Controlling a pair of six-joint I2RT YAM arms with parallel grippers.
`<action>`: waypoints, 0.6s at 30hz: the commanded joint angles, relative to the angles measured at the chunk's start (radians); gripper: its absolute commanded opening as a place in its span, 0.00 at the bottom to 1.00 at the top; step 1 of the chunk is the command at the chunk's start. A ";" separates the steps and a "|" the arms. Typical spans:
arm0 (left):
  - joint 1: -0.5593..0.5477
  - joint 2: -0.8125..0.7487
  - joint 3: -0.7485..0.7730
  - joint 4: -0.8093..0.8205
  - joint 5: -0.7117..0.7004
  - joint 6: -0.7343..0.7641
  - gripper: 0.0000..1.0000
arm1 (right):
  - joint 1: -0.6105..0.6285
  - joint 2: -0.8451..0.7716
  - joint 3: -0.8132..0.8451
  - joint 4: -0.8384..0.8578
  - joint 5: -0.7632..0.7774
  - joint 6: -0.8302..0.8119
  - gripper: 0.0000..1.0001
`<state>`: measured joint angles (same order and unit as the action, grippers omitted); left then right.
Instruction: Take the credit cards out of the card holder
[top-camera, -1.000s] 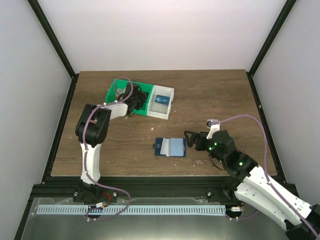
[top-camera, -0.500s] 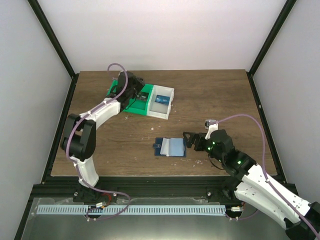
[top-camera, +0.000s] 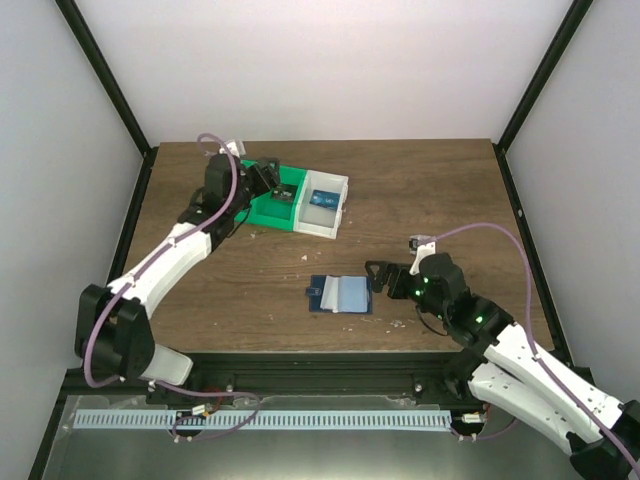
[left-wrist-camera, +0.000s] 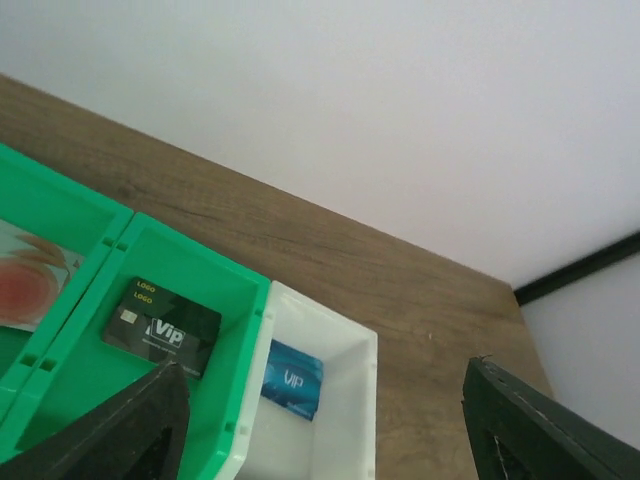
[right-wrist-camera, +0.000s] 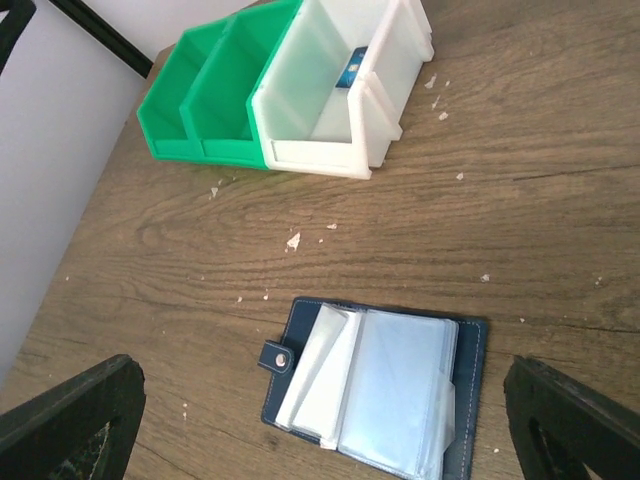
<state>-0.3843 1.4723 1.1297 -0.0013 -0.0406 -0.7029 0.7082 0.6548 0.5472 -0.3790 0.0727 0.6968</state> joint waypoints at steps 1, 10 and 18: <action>-0.005 -0.097 -0.054 -0.070 0.112 0.198 0.77 | -0.006 0.012 0.091 -0.041 0.032 0.004 1.00; -0.010 -0.342 -0.243 -0.113 0.358 0.323 1.00 | -0.006 0.035 0.094 -0.035 0.041 0.053 1.00; -0.011 -0.535 -0.422 0.021 0.493 0.258 1.00 | -0.005 0.043 0.139 -0.046 0.105 0.036 1.00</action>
<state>-0.3939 0.9943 0.7494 -0.0593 0.3733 -0.4278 0.7082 0.6960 0.6128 -0.4061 0.1173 0.7364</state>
